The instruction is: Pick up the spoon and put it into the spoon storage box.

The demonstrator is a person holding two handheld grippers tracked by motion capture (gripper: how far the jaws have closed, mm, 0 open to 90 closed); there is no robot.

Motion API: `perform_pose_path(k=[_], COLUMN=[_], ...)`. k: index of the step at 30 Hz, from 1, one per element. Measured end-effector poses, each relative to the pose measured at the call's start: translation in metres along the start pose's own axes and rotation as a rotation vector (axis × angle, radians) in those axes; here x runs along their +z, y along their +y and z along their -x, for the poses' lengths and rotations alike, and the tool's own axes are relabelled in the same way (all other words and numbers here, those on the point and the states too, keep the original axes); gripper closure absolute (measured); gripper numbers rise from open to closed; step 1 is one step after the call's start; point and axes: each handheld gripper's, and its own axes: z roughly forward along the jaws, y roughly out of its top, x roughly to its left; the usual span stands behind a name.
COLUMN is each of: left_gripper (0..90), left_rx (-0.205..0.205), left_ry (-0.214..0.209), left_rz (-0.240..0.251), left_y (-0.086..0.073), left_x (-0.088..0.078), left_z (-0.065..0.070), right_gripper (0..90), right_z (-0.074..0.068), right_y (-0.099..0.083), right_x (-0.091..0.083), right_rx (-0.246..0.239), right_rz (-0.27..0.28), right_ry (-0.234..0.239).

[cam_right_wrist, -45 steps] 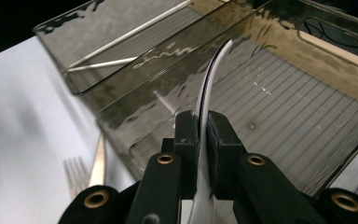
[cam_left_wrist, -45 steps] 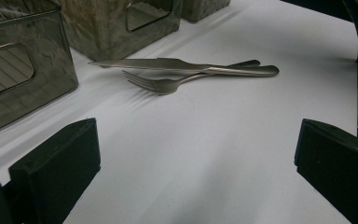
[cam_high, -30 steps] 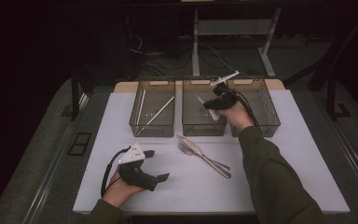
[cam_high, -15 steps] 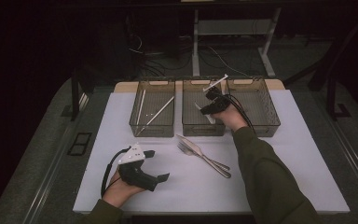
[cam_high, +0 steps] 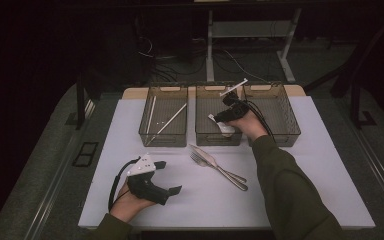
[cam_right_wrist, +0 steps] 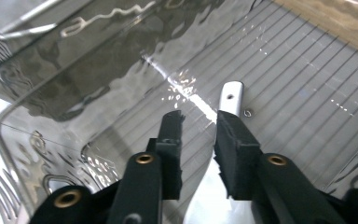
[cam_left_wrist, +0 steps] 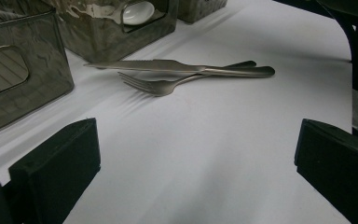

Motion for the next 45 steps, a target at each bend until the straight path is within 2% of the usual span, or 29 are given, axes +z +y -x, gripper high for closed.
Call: perform_pose_path(k=[7,12,20,28,36,45], left_gripper=[0.0,0.0,0.0,0.0,0.0,0.0], left_rx=[0.001,0.003,-0.003,-0.001,-0.004,0.001], left_ry=[0.002,0.005,0.006,0.008,0.011,0.011], left_rz=[-0.002,-0.003,0.008,-0.002,0.007,0.001], left_y=[0.000,0.000,0.000,0.000,0.000,0.001], left_x=[0.000,-0.001,0.000,0.000,-0.002,0.000], left_z=[0.000,0.000,0.001,0.001,0.000,0.000], right_gripper=[53.0,48.3,46.7,45.0,43.5,41.8], right_z=[0.002,0.001,-0.007,-0.018,-0.033,-0.058], right_y=[0.000,-0.001,-0.009,-0.023,-0.040,-0.069], right_x=[-0.016,-0.031,-0.054,-0.073,-0.085,-0.090], right_rx=[0.022,0.018,-0.007,-0.032,-0.078,-0.136], right_rz=[0.053,0.085,0.127,0.178,0.193,0.186], right_ry=[0.031,0.052,0.074,0.090,0.109,0.140])
